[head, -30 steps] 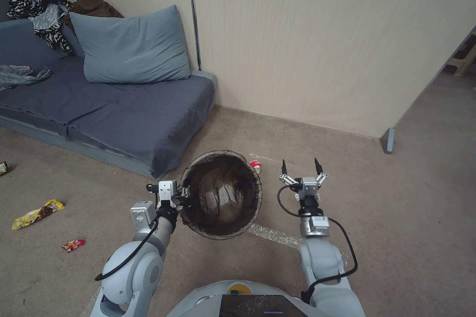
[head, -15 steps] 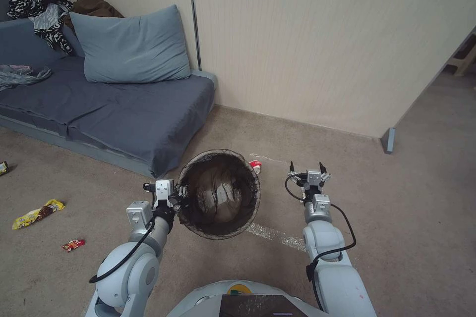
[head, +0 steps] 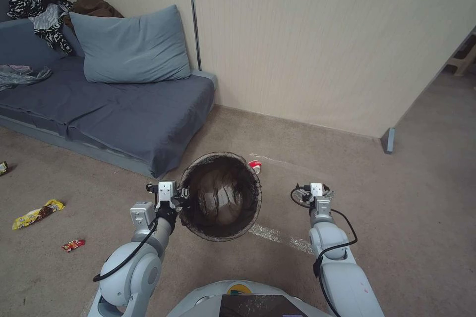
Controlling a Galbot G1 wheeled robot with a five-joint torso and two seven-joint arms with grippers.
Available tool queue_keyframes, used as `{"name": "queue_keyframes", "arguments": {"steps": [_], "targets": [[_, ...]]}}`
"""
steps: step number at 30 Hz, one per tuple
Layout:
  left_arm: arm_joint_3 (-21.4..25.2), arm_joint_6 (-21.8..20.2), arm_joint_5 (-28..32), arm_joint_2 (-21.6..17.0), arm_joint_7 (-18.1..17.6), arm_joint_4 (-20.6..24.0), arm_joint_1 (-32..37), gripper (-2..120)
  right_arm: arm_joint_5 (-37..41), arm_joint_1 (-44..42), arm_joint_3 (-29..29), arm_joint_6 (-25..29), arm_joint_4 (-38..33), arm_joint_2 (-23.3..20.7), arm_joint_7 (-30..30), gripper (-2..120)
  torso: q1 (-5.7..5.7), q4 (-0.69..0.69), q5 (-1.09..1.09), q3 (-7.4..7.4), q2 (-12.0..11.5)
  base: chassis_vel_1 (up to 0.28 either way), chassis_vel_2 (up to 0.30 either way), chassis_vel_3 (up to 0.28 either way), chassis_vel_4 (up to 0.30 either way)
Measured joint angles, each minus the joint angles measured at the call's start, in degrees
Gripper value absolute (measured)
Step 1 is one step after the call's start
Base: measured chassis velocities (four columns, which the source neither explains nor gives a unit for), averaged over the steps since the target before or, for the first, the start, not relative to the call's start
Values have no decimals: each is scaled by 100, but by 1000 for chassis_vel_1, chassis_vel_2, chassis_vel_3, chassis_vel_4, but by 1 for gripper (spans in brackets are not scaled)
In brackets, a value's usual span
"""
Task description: Pick up the trash bin, then pick up the garbage from the floor and place it into the trash bin.
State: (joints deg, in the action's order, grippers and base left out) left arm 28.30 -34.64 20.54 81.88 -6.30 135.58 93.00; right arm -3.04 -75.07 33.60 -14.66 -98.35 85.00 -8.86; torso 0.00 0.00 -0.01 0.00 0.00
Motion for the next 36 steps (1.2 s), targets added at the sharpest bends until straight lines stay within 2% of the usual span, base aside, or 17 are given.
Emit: {"name": "queue_keyframes", "arguments": {"steps": [3, 17, 36], "targets": [[-90, 0, -21, -2, -4, -65, -13, 2, 259, 80, 95, -300, 529, -160, 63, 100, 0, 0, 1, 0, 0, 0, 0, 0, 0], [-156, 17, -102, 19, -13, -115, -8, 2, 566, 644, 103, -309, 1685, -252, 198, 100, 0, 0, 2, 0, 0, 0, 0, 0, 0], [-137, 31, -112, 11, -22, -115, -3, 2, 693, 1024, 126, -116, 2285, -220, 130, 100, 0, 0, 1, 0, 0, 0, 0, 0, 0]]}}
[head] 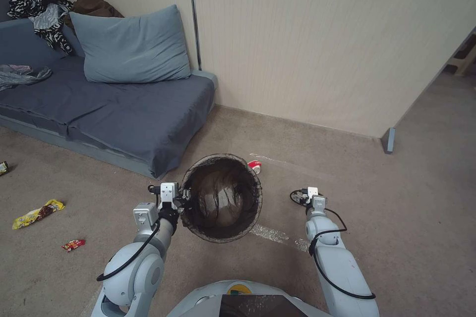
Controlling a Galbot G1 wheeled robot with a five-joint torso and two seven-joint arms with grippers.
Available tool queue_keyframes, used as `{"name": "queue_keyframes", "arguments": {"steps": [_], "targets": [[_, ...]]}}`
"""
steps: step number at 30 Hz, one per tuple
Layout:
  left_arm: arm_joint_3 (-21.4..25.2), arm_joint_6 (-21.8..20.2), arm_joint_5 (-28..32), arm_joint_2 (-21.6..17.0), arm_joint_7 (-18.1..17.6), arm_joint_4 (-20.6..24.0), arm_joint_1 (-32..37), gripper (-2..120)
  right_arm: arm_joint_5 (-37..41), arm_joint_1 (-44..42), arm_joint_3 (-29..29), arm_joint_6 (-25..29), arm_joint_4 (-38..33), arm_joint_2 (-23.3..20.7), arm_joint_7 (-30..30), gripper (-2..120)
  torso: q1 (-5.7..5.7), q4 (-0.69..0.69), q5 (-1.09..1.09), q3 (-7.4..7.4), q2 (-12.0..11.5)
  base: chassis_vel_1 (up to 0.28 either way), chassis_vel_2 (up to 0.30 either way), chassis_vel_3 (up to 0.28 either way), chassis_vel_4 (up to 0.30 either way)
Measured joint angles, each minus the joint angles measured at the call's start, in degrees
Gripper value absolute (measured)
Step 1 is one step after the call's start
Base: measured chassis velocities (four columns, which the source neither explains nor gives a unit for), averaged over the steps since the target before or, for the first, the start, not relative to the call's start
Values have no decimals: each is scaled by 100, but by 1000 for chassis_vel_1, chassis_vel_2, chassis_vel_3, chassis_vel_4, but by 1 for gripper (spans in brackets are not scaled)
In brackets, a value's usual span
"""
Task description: Pick up the trash bin, then pick up the garbage from the floor and place it into the trash bin.
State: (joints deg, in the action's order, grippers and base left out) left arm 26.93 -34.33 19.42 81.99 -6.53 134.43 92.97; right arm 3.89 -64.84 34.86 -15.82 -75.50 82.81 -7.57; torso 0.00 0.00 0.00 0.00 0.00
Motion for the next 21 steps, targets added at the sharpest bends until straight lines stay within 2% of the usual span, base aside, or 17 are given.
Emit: {"name": "queue_keyframes", "arguments": {"steps": [21], "targets": [[2, 5, 3, -7, -3, 0, -6, 2, -95, 80, 62, 179, 364, 61, -2, 98, 0, 0, 0, 0, 0, 0, 0, 0, 0]]}}
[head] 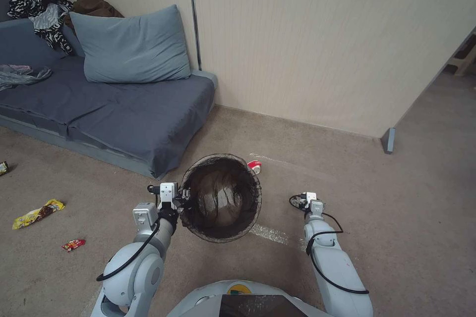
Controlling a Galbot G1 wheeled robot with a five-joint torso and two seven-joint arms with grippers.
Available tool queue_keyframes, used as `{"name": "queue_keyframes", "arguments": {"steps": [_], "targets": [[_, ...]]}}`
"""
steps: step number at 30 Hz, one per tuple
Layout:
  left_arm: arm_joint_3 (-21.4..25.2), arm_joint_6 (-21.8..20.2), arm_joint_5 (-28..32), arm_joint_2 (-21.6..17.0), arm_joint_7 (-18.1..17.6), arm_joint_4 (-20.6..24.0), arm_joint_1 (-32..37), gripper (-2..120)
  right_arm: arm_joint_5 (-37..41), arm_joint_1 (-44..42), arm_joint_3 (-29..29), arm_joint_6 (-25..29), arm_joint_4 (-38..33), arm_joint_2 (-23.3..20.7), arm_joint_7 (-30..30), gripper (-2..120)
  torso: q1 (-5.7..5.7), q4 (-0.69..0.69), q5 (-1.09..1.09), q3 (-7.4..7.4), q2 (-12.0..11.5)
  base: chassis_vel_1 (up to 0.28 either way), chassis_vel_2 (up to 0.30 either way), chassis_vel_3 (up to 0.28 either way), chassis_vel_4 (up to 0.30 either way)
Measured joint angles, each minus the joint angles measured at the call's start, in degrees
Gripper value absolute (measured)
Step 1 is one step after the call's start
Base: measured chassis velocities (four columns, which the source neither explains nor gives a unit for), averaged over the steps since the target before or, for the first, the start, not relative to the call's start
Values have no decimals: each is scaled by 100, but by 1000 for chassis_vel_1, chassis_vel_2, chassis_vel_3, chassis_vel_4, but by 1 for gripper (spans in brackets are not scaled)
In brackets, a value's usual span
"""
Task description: Pick up the trash bin, then pick up the garbage from the floor and place it into the trash bin.
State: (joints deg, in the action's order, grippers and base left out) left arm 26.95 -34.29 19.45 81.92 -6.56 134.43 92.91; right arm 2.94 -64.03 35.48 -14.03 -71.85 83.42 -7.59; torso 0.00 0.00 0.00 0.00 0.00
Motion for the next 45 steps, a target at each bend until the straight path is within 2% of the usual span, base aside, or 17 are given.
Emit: {"name": "queue_keyframes", "arguments": {"steps": [15, 18, 20, 22, 24, 25, 27, 28, 30, 32, 34, 36, 38, 45], "targets": [[-8, 0, -63, 18, -16, -36, 15, 2, -32, 302, 67, 289, 773, 16, 72, 94, 0, 0, 0, 0, 0, 0, 0, 0, 0], [0, 0, -69, 18, -19, -41, 17, 2, -54, 348, 70, 374, 904, 10, 111, 85, 0, 0, 0, 0, 0, 0, 0, 0, 0], [-4, 0, -80, 25, -19, -52, 15, 2, -80, 397, 69, 436, 995, 11, 129, 74, 0, 0, 0, 0, 0, 0, 0, 0, 0], [-5, 0, -85, 28, -19, -55, 18, 2, -95, 410, 68, 457, 1027, 12, 133, 71, 0, 0, 0, 0, 0, 0, 0, 0, 0], [-4, 2, -97, 30, -18, -59, 30, 2, -115, 438, 67, 527, 1110, 11, 132, 61, 0, 0, 0, 0, 0, 0, 0, 0, 0], [-4, 2, -97, 30, -18, -59, 30, 2, -115, 438, 67, 527, 1110, 11, 132, 61, 0, 0, 0, 0, 0, 0, 0, 0, 0], [-1, 3, -99, 28, -18, -59, 31, 2, -122, 441, 66, 551, 1127, 9, 132, 51, 0, 0, 0, 0, 0, 0, 0, 0, 0], [-1, 3, -99, 28, -18, -59, 31, 2, -122, 441, 66, 551, 1127, 9, 132, 51, 0, 0, 0, 0, 0, 0, 0, 0, 0], [-9, 5, -111, 30, -17, -59, 35, 2, -136, 458, 66, 593, 1154, 4, 132, 39, 0, 0, 0, 0, 0, 0, 0, 0, 0], [-14, 5, -113, 32, -17, -59, 37, 2, -137, 461, 66, 594, 1158, 0, 132, 36, 0, 0, 0, 0, 0, 0, 0, 0, 0], [-19, 10, -117, 37, -16, -61, 39, 2, -159, 495, 80, 648, 1267, -14, 133, 25, 0, 0, 0, 0, 0, 0, 0, 0, 0], [-17, 10, -118, 36, -16, -62, 40, 2, -166, 507, 86, 665, 1304, -22, 134, 22, 0, 0, 0, 0, 0, 0, 0, 0, 0], [-8, 13, -118, 29, -15, -62, 42, 2, -172, 532, 103, 700, 1383, -43, 147, 13, 0, 0, 0, 0, 0, 0, 0, 0, 0], [-14, 20, -116, 27, -13, -64, 52, 2, -198, 623, 135, 896, 1676, -97, 256, 10, 0, 0, 0, 0, 0, 0, 0, 0, 0]]}}
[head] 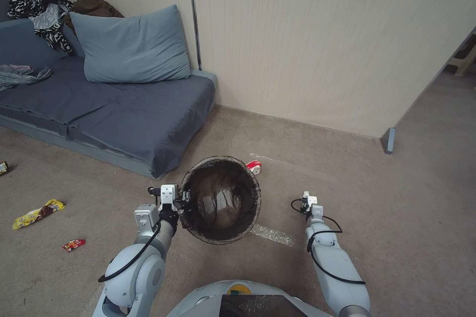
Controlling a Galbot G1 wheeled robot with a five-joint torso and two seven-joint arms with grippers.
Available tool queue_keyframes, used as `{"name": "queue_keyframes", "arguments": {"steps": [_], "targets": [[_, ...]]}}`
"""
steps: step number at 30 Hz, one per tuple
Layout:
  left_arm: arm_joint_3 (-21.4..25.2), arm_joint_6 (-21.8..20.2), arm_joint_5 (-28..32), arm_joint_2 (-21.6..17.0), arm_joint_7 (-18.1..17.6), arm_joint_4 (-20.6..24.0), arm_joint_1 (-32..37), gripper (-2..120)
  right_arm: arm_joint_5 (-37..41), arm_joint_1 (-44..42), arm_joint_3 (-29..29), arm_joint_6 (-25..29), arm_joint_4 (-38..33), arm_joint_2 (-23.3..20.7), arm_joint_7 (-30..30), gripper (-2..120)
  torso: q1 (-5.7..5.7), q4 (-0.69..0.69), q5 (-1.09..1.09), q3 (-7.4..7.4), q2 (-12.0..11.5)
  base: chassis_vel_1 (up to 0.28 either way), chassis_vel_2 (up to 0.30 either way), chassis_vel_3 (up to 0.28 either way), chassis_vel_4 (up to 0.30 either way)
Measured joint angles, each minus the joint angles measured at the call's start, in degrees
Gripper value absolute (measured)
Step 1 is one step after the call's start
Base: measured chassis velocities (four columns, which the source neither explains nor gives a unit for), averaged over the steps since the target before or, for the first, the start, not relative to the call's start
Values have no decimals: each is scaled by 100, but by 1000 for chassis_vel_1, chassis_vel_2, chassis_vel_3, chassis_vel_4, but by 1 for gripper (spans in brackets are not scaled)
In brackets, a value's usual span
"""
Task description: Pick up the trash bin, then pick up the garbage from the floor and place it into the trash bin.
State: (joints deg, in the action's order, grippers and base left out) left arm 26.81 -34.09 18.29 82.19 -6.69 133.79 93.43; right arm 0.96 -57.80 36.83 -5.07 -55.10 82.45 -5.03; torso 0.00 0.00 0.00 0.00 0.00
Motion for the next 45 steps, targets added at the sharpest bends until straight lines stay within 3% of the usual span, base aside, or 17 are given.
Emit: {"name": "queue_keyframes", "arguments": {"steps": [9, 15, 41, 43, 44, 45], "targets": [[14, 6, 2, -23, 4, 5, 22, 2, -17, 69, 8, 100, 109, -1, 58, 10, 0, 0, 0, 0, 0, 0, 0, 0, 0], [14, 10, 3, -27, 6, 15, 25, 2, -21, 63, 6, 103, 65, 14, 50, 0, 0, -1, 0, 0, 0, 0, 0, 0, 0], [11, 28, 19, -45, 15, 16, 12, 2, -13, -91, 55, 183, -181, 64, 25, 0, 0, 0, 0, 0, 0, 0, 0, 0, 0], [7, 28, 22, -34, 15, 7, 0, 2, 37, -255, 50, 265, -604, 59, 18, 0, 0, -1, 0, 0, 0, 0, 0, 0, 0], [-10, 29, 22, -26, 14, -34, -10, 2, 131, -471, 13, 427, -1180, 70, 44, 0, 0, 1, 0, 0, 0, 0, 0, 0, 0], [-10, 29, 22, -26, 14, -34, -10, 2, 131, -471, 13, 427, -1180, 70, 44, 0, 0, 1, 0, 0, 0, 0, 0, 0, 0]]}}
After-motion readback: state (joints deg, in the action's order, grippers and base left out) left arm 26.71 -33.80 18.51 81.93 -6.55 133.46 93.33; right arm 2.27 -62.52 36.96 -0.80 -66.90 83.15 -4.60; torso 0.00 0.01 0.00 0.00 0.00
